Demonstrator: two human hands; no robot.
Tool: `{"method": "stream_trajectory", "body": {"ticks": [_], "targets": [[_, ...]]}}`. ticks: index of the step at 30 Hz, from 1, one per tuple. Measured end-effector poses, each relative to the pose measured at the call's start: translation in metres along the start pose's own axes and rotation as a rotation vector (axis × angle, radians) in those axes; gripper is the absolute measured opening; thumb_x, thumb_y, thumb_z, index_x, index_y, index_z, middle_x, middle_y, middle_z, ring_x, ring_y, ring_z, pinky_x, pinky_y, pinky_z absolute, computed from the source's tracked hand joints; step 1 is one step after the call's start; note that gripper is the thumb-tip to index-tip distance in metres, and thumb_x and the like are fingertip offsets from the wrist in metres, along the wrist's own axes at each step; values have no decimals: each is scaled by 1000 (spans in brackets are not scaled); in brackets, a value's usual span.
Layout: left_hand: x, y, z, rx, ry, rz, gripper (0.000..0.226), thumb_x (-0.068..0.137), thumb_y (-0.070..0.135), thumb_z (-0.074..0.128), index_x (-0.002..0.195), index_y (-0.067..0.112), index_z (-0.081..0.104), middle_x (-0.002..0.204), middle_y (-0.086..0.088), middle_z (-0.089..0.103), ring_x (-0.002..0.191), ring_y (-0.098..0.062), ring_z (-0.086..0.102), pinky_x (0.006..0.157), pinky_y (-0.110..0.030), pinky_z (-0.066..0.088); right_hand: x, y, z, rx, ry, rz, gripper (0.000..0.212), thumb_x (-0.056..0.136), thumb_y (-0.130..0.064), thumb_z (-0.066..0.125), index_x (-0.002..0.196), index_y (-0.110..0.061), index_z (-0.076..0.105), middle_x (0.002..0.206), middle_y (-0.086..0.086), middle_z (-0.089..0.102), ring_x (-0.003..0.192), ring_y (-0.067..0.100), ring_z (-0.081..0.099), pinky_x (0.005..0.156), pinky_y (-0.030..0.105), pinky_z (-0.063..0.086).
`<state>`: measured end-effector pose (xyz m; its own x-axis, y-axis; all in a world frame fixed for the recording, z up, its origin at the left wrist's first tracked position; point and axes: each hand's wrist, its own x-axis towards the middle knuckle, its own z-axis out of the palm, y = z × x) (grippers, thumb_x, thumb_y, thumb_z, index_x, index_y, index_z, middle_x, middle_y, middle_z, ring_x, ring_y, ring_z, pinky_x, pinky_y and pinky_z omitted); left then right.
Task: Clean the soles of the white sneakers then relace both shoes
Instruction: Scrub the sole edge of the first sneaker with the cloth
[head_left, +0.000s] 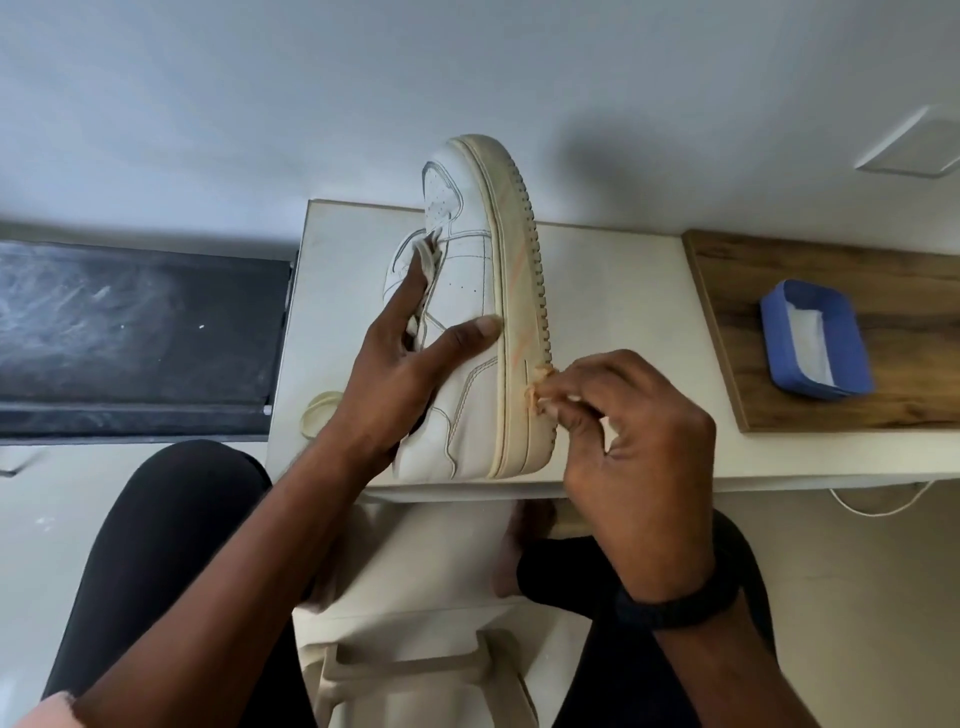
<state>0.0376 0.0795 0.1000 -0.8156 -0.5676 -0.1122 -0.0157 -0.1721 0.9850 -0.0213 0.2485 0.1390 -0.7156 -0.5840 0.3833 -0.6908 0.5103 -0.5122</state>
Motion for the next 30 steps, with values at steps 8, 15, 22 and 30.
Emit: {"method": "stream_trajectory", "body": {"ticks": [8,15,22,30], "targets": [[5,-3,2,-8,14,36,74,93,19,76,159,26,42,152,7,59,139,-13,56,117,-44,46,-4,-8,7,-8,71,-78,14,83,3,74,93,-7,78,100,6,71,96,19,67,87,20,57],[3,-3,-2,-28,-20,52,74,90,20,73,157,27,43,150,1,60,138,-22,58,116,-53,46,5,-13,12,109,98,-59,16,84,1,75,92,-12,78,106,6,65,94,18,65,83,21,56],[2,-7,-1,10,-28,76,89,84,38,78,162,25,36,161,1,49,148,-23,47,121,-56,38,7,-8,6,84,186,-13,13,86,-3,75,98,-8,78,99,5,68,95,7,63,87,10,52],[5,-7,-3,-28,-47,82,91,82,41,84,160,27,39,158,-6,51,147,-31,47,119,-61,37,-8,-20,13,-42,96,-201,14,91,-14,67,93,-7,79,97,6,72,94,23,66,82,36,60]]}}
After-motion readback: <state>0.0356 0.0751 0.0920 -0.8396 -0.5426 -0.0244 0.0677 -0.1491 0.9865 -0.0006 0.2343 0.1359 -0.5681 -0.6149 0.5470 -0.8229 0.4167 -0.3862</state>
